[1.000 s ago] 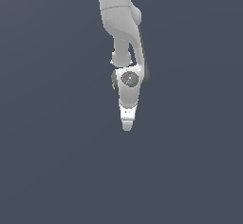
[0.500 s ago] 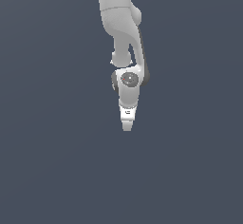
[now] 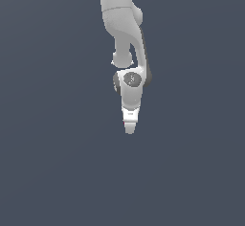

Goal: Pick up the object and move it to a goal position.

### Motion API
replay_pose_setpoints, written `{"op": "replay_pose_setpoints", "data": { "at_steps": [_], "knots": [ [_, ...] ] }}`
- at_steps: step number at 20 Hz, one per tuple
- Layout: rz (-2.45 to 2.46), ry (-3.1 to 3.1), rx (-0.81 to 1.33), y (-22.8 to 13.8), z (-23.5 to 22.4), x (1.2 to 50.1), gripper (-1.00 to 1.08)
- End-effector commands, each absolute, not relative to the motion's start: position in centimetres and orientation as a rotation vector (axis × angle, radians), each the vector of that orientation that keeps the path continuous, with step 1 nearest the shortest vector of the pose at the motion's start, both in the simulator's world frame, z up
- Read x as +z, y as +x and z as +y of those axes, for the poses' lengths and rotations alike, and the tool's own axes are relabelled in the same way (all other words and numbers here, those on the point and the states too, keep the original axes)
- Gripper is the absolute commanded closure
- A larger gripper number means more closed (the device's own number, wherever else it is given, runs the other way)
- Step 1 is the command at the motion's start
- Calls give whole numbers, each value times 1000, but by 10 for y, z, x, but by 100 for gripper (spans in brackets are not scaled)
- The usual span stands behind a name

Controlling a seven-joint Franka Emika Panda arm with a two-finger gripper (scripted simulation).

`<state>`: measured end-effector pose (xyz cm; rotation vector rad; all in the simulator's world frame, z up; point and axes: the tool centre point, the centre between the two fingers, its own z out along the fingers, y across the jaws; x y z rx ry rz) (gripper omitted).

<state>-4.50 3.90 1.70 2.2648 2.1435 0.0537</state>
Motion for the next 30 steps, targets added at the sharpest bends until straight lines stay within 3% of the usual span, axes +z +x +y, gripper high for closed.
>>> {"op": "replay_pose_setpoints", "data": {
  "at_steps": [1, 10, 19, 30],
  "knots": [
    [2139, 2242, 98, -34, 45, 22, 108],
    [2094, 2080, 382, 33, 85, 63, 108],
    [1991, 1821, 748, 104, 144, 150, 108],
    [1845, 1539, 1062, 140, 202, 260, 108]
  ]
}}
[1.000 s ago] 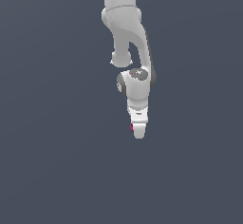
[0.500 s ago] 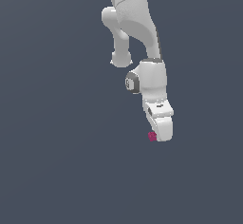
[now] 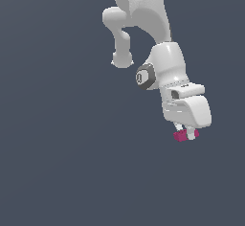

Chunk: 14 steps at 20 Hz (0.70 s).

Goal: Pick up the object and move it to a goal position.

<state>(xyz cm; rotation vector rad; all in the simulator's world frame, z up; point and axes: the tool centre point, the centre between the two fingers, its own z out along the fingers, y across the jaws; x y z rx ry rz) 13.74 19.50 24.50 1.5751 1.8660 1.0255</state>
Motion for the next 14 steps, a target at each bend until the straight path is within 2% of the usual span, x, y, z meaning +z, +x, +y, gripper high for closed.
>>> {"op": "replay_pose_setpoints", "data": {
  "at_steps": [1, 14],
  "knots": [
    [1832, 1517, 1084, 141, 206, 268, 108],
    [1694, 1301, 1274, 138, 242, 355, 108]
  ]
}}
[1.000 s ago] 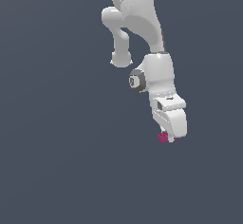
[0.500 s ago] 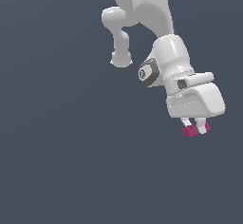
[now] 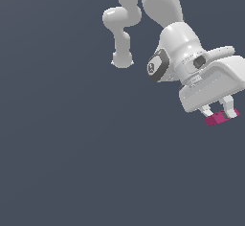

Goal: Pick up the object and move it to a goal position.

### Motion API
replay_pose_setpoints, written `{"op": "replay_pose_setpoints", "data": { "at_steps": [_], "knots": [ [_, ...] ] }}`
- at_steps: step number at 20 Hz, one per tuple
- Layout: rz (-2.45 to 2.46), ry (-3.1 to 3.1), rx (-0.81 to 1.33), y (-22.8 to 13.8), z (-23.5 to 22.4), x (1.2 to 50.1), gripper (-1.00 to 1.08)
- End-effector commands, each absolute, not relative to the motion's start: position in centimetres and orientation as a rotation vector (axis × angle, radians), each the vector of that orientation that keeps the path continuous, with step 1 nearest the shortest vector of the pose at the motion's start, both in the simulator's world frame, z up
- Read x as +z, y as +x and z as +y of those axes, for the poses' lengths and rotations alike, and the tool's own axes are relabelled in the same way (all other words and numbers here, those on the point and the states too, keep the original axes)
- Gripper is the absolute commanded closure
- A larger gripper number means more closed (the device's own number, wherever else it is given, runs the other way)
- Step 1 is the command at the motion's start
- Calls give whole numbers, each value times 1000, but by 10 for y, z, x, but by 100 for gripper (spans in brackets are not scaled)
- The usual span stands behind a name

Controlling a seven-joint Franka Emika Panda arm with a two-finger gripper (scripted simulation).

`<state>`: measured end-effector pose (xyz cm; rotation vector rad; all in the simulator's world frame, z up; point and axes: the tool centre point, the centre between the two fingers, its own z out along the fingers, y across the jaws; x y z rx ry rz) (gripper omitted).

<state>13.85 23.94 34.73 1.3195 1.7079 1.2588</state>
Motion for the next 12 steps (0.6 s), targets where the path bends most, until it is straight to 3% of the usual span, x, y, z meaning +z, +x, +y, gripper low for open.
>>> {"op": "replay_pose_setpoints", "data": {
  "at_steps": [1, 12],
  "knots": [
    [1688, 1292, 1281, 137, 243, 358, 108],
    [1682, 1279, 1291, 136, 245, 363, 108]
  ]
}}
